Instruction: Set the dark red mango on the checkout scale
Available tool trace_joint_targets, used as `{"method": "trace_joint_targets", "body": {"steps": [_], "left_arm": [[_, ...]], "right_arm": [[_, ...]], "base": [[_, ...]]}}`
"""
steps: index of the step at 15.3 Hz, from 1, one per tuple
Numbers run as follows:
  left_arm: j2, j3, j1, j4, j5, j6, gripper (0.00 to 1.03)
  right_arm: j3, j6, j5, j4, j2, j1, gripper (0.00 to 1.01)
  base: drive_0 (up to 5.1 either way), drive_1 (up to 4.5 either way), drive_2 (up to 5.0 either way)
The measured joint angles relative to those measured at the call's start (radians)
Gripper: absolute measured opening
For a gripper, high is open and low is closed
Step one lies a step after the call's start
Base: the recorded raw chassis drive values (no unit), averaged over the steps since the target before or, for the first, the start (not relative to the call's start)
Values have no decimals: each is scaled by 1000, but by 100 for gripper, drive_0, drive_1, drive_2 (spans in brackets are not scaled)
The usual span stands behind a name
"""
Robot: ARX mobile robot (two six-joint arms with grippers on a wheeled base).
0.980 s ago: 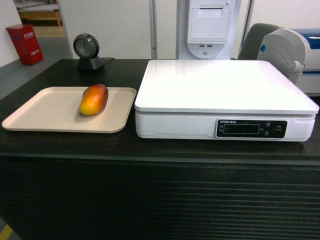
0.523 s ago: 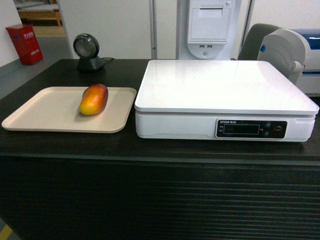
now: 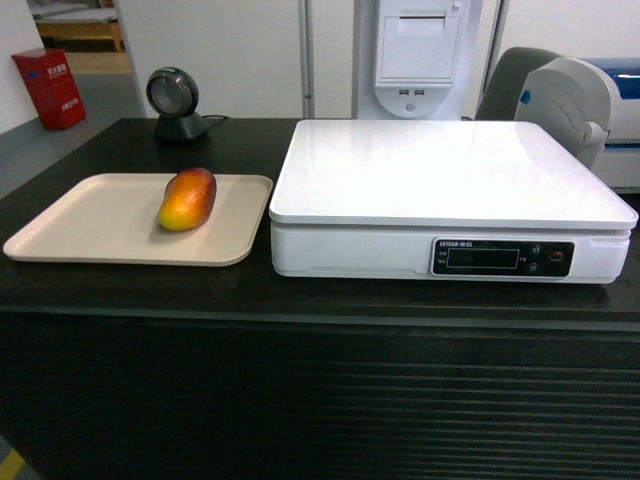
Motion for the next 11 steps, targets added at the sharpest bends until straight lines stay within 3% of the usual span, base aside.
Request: {"method": "trace_joint_targets", "body": {"steps": [1, 2, 3, 4, 5, 7, 8, 11], "left_arm": [[40, 32, -53, -96, -135, -34, 98], [226, 100, -172, -85, -371, -91, 98], [362, 172, -229, 1, -519, -100, 98], [455, 235, -237, 86, -578, -95, 98], [543, 287, -221, 166, -548, -94, 98], [748, 365, -164, 322, -425, -78, 98], [866, 411, -161, 389, -375, -63, 98], [1214, 596, -85, 527, -172, -39, 98]], "right_arm": [[0, 0, 0, 0, 0, 0, 98], [0, 0, -1, 0, 0, 0, 98], [0, 0, 0, 0, 0, 0, 98], [0, 0, 0, -1, 0, 0, 98], [0, 0, 0, -1, 0, 0, 98], [0, 0, 0, -1, 0, 0, 98], [0, 0, 0, 0, 0, 0, 98], [0, 0, 0, 0, 0, 0, 98]], "base": [[0, 0, 0], [0, 0, 0], [0, 0, 0], [0, 0, 0], [0, 0, 0], [0, 0, 0], [0, 0, 0], [0, 0, 0]]}}
